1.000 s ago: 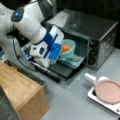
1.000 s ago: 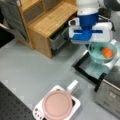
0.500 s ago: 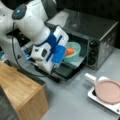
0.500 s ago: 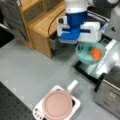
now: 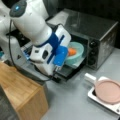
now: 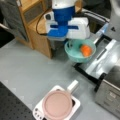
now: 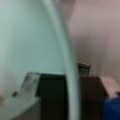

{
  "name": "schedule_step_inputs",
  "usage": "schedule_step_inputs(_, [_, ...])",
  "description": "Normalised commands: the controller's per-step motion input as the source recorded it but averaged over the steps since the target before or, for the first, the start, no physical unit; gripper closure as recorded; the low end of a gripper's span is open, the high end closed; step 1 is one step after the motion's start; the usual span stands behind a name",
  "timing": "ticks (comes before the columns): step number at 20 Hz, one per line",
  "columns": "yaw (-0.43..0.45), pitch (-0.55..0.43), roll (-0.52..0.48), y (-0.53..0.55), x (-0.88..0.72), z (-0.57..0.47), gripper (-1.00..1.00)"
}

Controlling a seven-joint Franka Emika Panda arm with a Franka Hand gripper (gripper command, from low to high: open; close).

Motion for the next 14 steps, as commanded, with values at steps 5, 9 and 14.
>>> schedule_step_inputs(5, [0.128, 0.337, 0.031, -0.29, 0.51, 0.45, 1.00])
schedule_step_inputs(9, [0.141, 0.368, 0.017, -0.34, 0.55, 0.42, 1.00])
schedule_step_inputs(14, [0.187, 0.393, -0.019, -0.44, 0.58, 0.39, 1.00])
